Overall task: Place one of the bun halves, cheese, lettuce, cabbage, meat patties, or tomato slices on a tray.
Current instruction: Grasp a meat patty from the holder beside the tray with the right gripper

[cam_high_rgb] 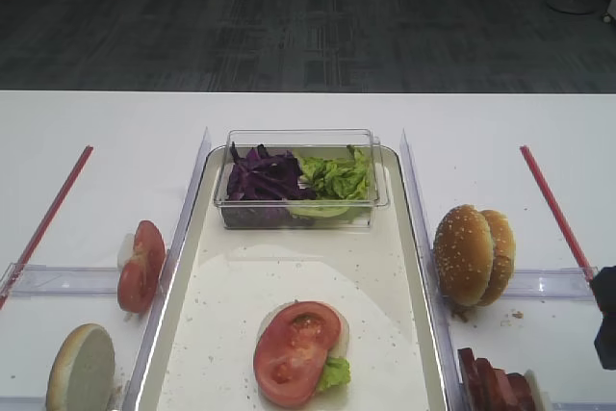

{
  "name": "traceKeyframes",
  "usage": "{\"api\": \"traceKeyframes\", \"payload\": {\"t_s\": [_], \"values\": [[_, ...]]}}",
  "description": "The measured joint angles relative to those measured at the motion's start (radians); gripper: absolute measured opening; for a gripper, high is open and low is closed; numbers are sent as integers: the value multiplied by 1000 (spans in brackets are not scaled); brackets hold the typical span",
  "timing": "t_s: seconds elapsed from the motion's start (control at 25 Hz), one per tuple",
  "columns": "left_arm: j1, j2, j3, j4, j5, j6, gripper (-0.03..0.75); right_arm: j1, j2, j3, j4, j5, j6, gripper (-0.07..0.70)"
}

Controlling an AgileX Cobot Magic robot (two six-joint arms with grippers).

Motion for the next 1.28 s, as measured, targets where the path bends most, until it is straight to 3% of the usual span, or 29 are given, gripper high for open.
{"api": "traceKeyframes", "payload": {"t_s": [0.64,0.96,1.12,1.28], "values": [[0,0,0,0,0,0,554,373,6,-7,-11,-78,329,613],[0,0,0,0,0,0,554,560,136,-148,-23,-82,433,613],[0,0,0,0,0,0,554,631,216,-201,-42,-82,488,613],[0,0,0,0,0,0,554,650,265,-206,-42,-82,520,613]]}}
